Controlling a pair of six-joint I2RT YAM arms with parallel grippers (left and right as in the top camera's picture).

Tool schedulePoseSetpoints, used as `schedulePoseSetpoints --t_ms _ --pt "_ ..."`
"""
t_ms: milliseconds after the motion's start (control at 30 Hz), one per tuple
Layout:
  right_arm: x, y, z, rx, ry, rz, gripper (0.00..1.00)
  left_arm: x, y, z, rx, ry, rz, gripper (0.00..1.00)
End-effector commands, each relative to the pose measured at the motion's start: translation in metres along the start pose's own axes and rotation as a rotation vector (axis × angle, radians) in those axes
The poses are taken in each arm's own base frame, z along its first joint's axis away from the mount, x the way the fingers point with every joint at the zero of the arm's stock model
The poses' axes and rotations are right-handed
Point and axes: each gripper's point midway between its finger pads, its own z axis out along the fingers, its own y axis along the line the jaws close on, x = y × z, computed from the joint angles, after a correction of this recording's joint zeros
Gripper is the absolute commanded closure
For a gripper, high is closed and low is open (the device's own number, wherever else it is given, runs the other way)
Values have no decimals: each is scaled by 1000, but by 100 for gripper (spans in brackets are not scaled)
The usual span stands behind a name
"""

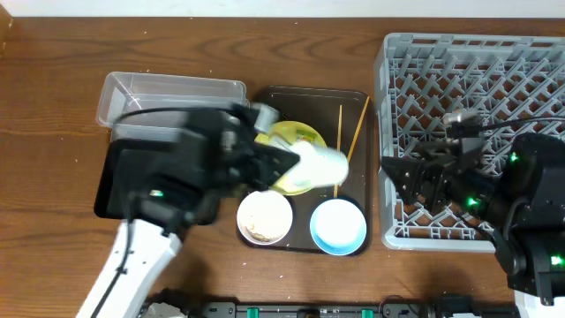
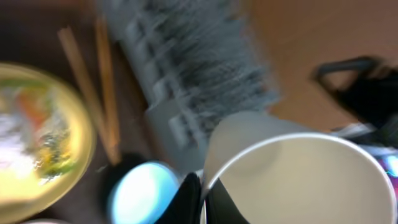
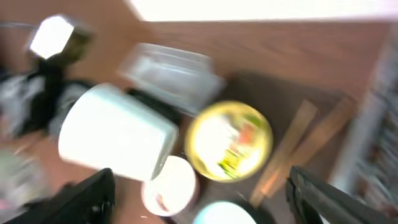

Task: Sort waste into correct bins and load items into the dishwasher rack

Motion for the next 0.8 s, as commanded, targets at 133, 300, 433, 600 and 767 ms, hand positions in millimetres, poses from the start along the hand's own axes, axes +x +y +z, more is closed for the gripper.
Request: schedulePoseSetpoints --t_ms 133,300,433,600,767 --pt "-2 85 6 -446 25 -202 12 6 -57 -43 422 119 -34 94" --pt "10 109 27 -530 86 -250 13 7 -59 -44 432 125 -33 94" --pt "18 110 47 -512 128 -240 19 7 -59 -44 432 125 -33 94" --pt "22 119 55 -548 148 -250 33 7 -59 -44 432 125 -33 94" --pt "19 117 52 -539 135 -252 50 7 -59 -44 428 123 -33 64"
